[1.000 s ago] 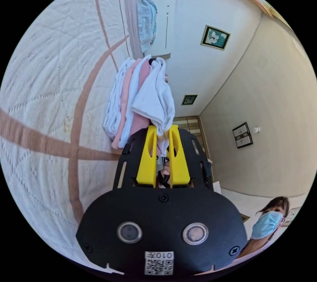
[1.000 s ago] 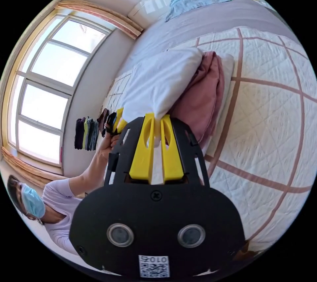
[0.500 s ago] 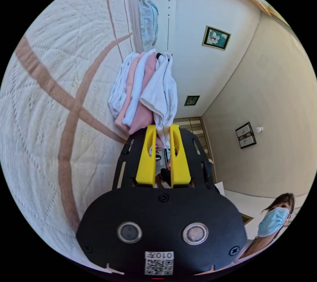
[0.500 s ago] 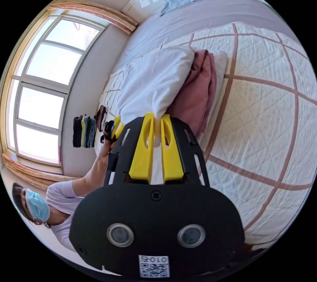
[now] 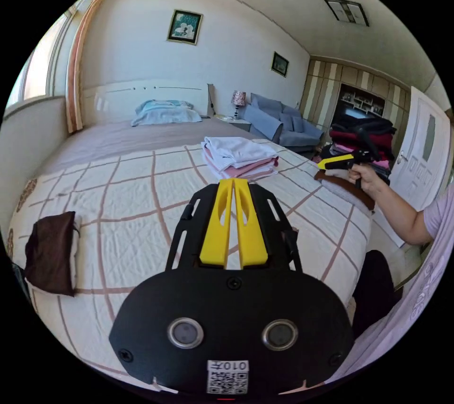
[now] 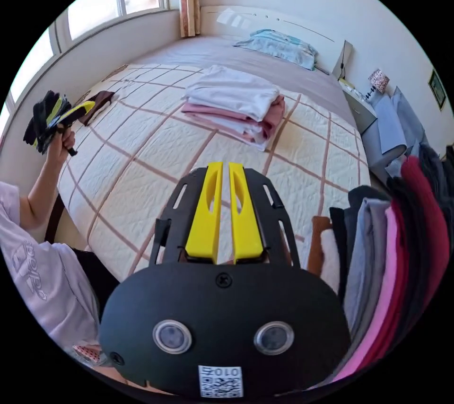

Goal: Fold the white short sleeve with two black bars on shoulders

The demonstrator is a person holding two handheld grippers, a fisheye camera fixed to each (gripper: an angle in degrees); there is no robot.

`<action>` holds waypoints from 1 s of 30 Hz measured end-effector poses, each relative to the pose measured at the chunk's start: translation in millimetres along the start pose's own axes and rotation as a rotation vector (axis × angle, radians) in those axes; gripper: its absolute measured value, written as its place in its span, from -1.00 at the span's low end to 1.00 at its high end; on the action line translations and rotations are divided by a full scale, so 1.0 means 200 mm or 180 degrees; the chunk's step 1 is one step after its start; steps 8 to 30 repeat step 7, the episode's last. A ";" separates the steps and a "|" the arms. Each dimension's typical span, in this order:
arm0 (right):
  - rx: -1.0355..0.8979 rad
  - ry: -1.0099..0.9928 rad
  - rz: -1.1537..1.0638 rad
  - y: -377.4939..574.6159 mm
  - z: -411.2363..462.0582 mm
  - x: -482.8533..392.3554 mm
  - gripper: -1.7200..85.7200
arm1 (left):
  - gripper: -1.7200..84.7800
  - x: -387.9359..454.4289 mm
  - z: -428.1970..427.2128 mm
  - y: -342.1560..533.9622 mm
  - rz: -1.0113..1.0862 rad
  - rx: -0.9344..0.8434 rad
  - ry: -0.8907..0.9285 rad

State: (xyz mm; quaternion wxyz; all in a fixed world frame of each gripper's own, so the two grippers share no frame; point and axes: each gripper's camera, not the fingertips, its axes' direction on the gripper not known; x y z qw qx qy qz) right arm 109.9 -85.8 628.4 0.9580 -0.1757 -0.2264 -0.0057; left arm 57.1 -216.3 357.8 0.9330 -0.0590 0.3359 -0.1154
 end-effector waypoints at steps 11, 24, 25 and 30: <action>0.0301 -0.0800 0.0343 0.67 -0.07 -0.69 -0.90 | -0.89 0.00 -0.37 0.39 -0.0212 -0.0389 -0.1121; 0.0301 -0.0800 0.0343 0.67 -0.07 -0.69 -0.90 | -0.89 0.00 -0.37 0.39 -0.0212 -0.0389 -0.1121; 0.0301 -0.0800 0.0343 0.67 -0.07 -0.69 -0.90 | -0.89 0.00 -0.37 0.39 -0.0212 -0.0389 -0.1121; 0.0301 -0.0800 0.0343 0.67 -0.07 -0.69 -0.90 | -0.89 0.00 -0.37 0.39 -0.0212 -0.0389 -0.1121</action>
